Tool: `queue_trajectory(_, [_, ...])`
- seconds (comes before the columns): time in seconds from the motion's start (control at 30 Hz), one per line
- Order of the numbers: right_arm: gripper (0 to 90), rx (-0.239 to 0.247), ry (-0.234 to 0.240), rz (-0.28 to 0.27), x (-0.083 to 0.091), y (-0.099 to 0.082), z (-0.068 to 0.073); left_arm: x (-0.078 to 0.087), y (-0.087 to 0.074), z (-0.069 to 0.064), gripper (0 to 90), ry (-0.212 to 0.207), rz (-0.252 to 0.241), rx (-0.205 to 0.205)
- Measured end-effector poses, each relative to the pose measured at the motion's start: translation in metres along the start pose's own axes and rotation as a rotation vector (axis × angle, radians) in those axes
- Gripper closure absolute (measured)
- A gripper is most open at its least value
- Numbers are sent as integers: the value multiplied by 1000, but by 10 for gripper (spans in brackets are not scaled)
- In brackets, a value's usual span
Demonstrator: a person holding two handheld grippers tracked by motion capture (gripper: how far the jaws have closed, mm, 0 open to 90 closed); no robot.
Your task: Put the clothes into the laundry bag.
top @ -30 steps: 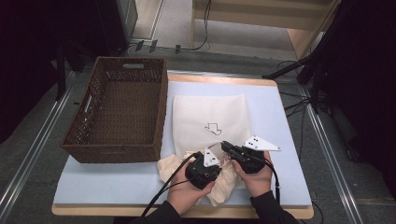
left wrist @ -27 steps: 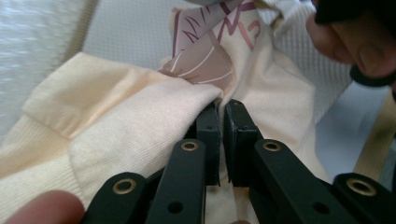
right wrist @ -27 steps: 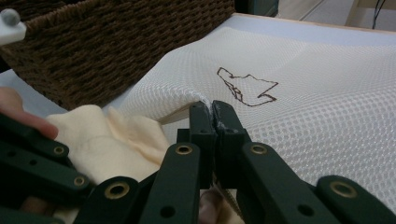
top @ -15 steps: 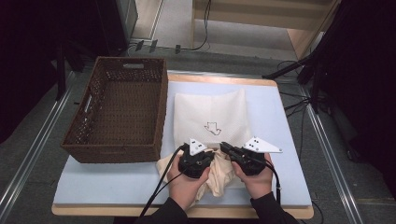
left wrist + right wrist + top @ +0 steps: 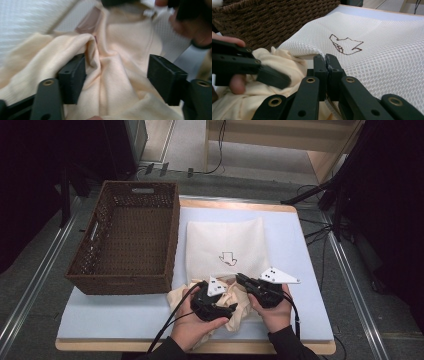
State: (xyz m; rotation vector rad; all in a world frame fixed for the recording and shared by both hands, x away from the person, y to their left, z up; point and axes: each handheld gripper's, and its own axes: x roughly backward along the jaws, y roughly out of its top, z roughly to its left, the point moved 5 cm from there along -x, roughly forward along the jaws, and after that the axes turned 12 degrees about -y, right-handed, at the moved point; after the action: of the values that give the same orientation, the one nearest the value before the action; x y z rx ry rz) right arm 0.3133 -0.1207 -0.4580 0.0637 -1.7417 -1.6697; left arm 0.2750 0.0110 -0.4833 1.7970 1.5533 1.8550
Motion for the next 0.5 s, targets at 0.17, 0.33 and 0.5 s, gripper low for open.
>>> queue_trajectory(0.17, [883, 0, 0, 6, 0, -2, 0, -5, -3, 0, 460, 113, 34, -78])
queue_trajectory(0.33, [884, -4, 0, 9, 2, -3, -1, 3, 2, -2, 792, 140, -35, -51])
queue_trajectory(0.5, [885, -18, 7, -5, 8, -3, -3, 17, 13, -1, 809, 178, -179, 17])
